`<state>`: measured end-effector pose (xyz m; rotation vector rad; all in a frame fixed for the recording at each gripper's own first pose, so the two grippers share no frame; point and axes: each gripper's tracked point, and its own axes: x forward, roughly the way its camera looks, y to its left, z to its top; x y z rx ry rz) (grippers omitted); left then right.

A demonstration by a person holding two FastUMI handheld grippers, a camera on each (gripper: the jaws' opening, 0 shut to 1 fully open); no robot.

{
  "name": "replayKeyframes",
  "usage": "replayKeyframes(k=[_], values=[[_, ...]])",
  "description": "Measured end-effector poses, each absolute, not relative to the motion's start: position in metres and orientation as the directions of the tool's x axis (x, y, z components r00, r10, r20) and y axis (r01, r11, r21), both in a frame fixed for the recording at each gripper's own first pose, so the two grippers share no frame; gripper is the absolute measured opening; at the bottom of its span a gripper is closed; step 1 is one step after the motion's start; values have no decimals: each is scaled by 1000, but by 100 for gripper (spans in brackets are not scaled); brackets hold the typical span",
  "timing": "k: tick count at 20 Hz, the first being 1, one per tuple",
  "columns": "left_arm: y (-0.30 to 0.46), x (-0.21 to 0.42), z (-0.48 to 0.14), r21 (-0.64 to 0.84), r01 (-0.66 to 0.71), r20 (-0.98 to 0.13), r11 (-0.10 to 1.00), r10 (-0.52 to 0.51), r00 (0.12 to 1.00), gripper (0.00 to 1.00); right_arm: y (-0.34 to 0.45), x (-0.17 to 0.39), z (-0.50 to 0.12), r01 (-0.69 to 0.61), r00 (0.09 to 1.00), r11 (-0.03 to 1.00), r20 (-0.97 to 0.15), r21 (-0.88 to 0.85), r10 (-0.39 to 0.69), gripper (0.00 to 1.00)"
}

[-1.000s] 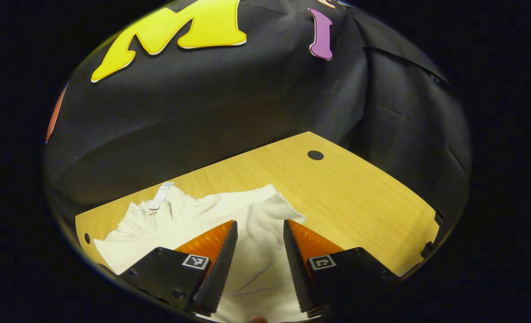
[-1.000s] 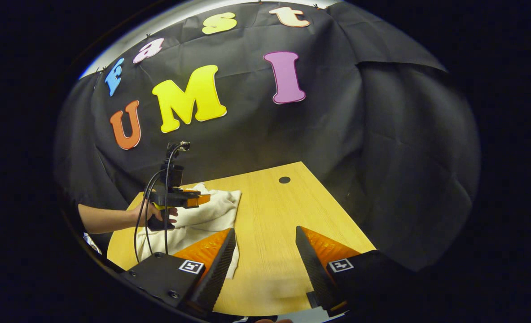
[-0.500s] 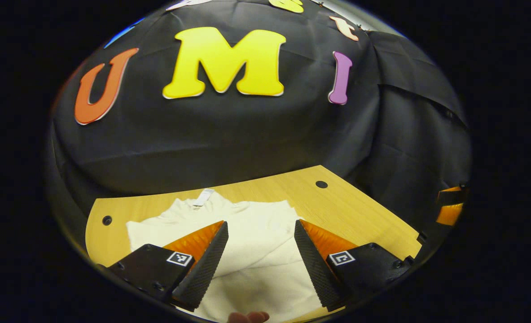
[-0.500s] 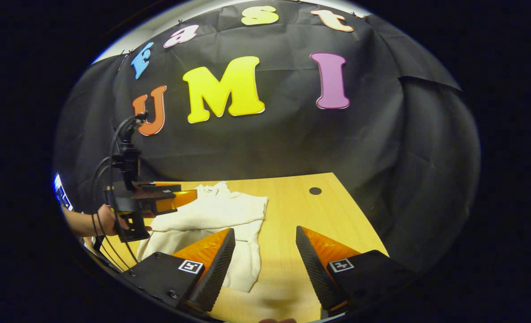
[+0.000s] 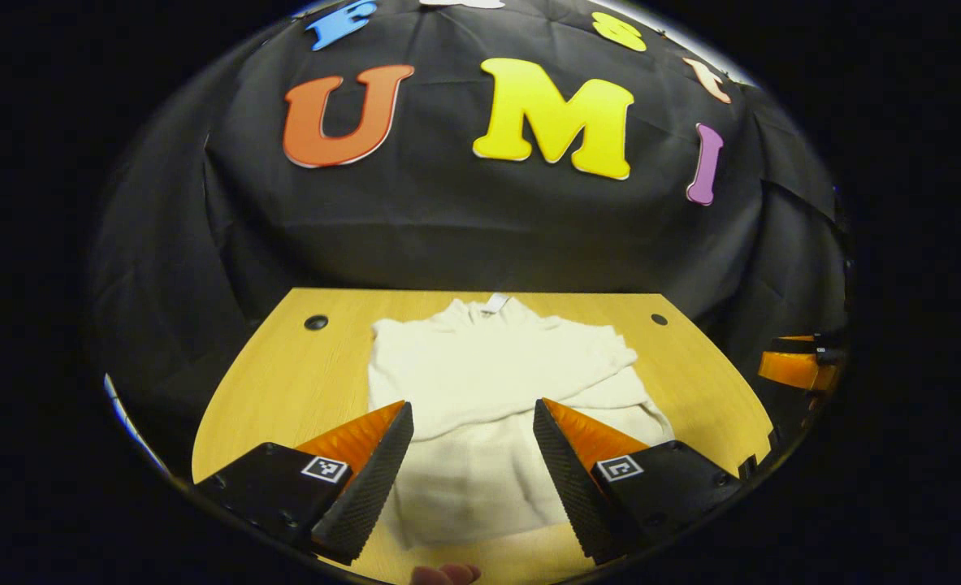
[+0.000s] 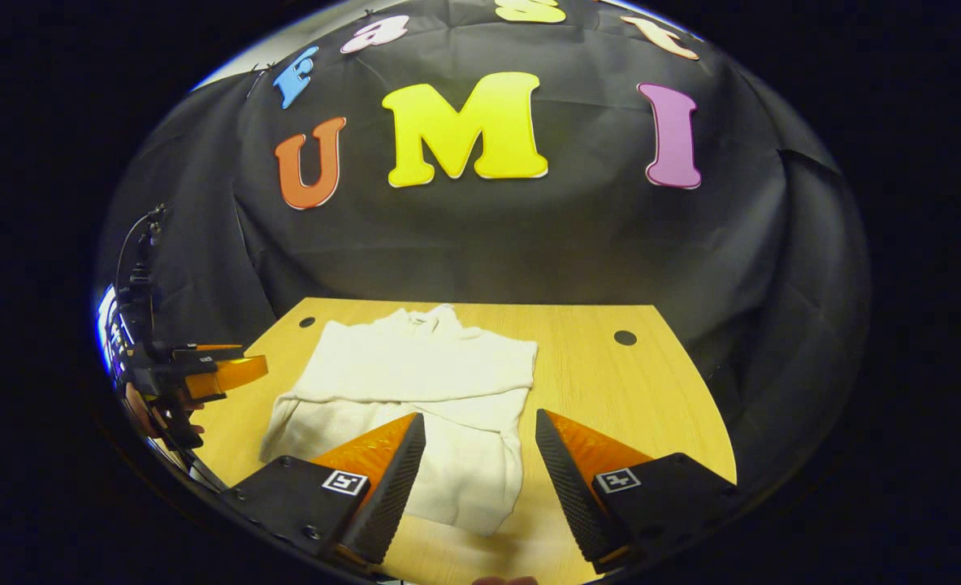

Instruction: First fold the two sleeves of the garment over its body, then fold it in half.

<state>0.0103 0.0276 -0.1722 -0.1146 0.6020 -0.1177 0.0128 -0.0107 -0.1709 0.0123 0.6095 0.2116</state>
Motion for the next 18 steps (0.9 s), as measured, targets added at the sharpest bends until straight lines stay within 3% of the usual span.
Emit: replayKeyframes(k=[3,11,18], values=[[51,-24,-203,-196,26,-633,980,-146,760,95,-20,0,-197,-157,754,984,-634,83,174,91],[83,-84,-273,-257,-13,-770,966,-196,607,98,-58,-42,-268,-53,608,996,-789,68,87,91],[73,-96,-317,-428,-114,-811,896,-326,486,98,-65,-68,-320,6,485,998,-873,65,54,90]])
